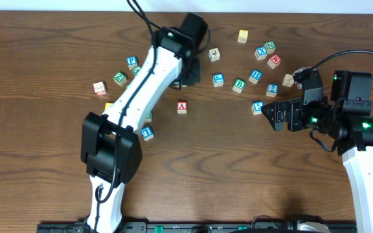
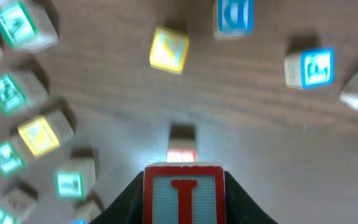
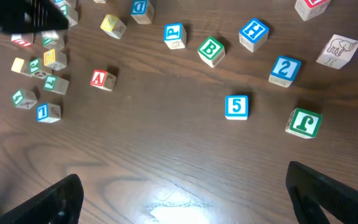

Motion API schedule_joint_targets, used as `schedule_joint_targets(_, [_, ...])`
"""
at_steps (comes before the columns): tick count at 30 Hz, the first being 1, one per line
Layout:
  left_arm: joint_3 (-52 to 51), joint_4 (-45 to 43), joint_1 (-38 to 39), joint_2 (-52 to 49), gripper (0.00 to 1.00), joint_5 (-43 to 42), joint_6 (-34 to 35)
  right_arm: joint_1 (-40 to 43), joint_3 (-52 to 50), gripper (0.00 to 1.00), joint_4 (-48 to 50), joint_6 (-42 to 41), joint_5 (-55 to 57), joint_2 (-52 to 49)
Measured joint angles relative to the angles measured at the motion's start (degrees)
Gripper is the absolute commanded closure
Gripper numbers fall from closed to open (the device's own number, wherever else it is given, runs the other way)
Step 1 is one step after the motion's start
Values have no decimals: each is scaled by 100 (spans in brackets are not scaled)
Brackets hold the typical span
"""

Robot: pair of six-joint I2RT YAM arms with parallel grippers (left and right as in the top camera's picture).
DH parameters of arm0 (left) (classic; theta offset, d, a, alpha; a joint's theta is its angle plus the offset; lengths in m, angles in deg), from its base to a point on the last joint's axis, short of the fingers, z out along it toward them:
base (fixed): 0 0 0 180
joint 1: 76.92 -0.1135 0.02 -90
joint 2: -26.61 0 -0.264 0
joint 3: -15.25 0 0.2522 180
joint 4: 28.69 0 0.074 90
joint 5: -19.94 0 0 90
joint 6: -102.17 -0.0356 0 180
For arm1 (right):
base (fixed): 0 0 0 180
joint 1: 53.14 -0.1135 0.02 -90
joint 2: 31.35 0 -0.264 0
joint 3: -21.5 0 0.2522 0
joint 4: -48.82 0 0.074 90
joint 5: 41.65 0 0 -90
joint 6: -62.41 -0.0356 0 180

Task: Spell out AI2
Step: 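Carry the 'I' block to the right of the 'A' block and lower it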

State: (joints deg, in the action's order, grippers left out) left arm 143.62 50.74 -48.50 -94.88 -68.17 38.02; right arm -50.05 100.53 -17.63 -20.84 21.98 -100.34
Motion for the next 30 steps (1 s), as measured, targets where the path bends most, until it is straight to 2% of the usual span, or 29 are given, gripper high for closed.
schedule_joint_targets(10, [-748, -157, 444, 0, 72, -2, 450, 0, 2, 1, 0, 0, 0, 0])
schedule_joint_targets(21, [-1794, -1744, 468, 0, 72, -199, 678, 0, 2, 1, 0, 0, 0, 0])
schedule_joint_targets(30, [-2369, -2323, 654, 0, 72, -195, 649, 0, 2, 1, 0, 0, 0, 0])
